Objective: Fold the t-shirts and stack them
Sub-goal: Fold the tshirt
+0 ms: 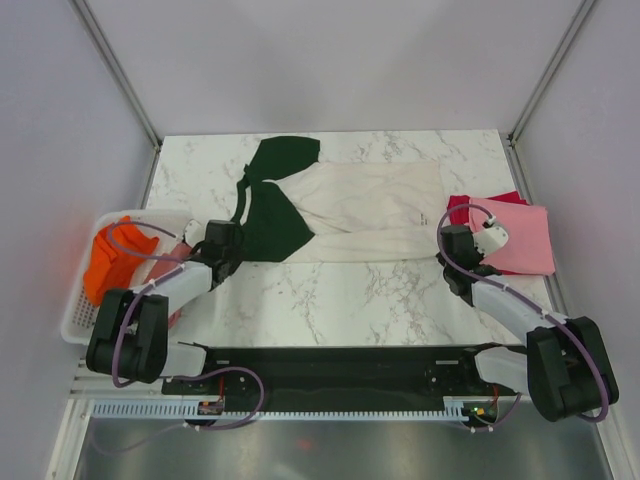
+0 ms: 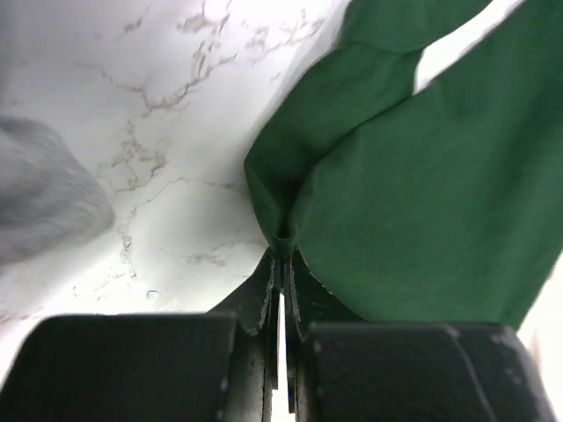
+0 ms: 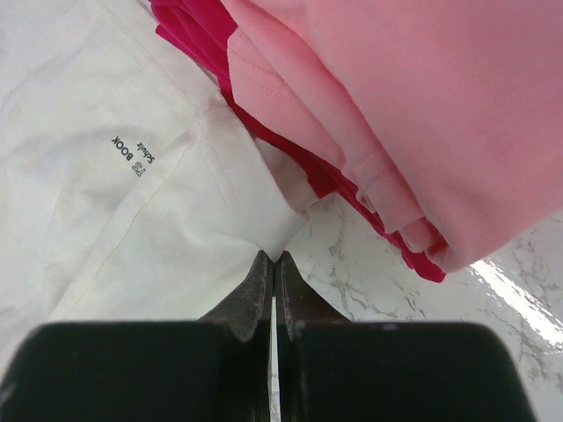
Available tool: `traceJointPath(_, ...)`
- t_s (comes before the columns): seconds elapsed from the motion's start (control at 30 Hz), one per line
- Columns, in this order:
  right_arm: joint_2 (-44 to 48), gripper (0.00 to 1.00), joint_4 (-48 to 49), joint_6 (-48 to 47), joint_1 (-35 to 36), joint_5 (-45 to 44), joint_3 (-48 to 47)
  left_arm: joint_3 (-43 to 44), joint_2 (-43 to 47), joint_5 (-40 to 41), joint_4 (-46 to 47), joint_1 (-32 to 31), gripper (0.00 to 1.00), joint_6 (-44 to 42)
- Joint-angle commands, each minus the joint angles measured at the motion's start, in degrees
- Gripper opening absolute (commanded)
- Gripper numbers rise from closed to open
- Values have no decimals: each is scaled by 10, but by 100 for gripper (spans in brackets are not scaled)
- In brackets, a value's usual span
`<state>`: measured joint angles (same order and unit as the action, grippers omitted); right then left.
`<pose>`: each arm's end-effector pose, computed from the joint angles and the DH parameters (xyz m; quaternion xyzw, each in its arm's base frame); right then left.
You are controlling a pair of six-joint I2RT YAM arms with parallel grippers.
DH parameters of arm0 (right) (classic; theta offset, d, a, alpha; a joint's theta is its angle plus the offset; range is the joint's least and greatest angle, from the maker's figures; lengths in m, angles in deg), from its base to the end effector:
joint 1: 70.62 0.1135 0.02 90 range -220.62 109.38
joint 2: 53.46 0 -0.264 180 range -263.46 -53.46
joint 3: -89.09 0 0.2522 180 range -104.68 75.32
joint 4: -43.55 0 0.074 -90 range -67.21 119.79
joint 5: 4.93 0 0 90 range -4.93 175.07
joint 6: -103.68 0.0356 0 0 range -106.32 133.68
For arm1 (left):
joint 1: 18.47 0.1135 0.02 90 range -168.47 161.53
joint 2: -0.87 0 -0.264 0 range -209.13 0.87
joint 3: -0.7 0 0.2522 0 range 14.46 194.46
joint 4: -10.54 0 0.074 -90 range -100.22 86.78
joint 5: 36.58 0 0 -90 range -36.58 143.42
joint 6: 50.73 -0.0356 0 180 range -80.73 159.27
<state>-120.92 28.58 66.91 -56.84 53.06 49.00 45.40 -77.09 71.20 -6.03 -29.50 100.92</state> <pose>0.2179 0.0340 0.1712 0.4016 0.7901 0.0041 0.4631 0.2430 -0.0363 0.1509 -0.4447 0.8161 -0.0841 0.3593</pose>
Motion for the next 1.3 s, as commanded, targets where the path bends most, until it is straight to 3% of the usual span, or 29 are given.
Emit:
traceJointPath(0.0, -8, 0, -57, -23, 1, -47, -69, 47, 51, 73, -33, 0, 2, -3)
traceJointPath(0.17, -1, 0, -113, -42, 1, -44, -117, 98, 141, 110, -116, 0, 2, -39)
traceJointPath(0.43, -1, 0, -177, -74, 2, 3, -153, 98, 206, 98, -138, 0, 2, -62)
traceJointPath(0.53, -9, 0, -192, -102, 0, 20, -218, 171, 184, 92, -165, 0, 2, -81)
traceJointPath(0.67, -9, 0, -244, -127, 1, 37, -352, 351, 160, 96, -223, 1, 2, -113)
traceJointPath(0.83, 64, 0, -297, -174, 1, 48, -491, 522, 191, 74, -280, 1, 2, -162)
traceJointPath(1.0, 178, 0, -293, -197, 1, 68, -539, 584, 263, 40, -328, 1, 2, -173)
traceJointPath(1.27, 229, 0, -310, -217, 1, 74, -612, 646, 301, 43, -357, 1, 2, -173)
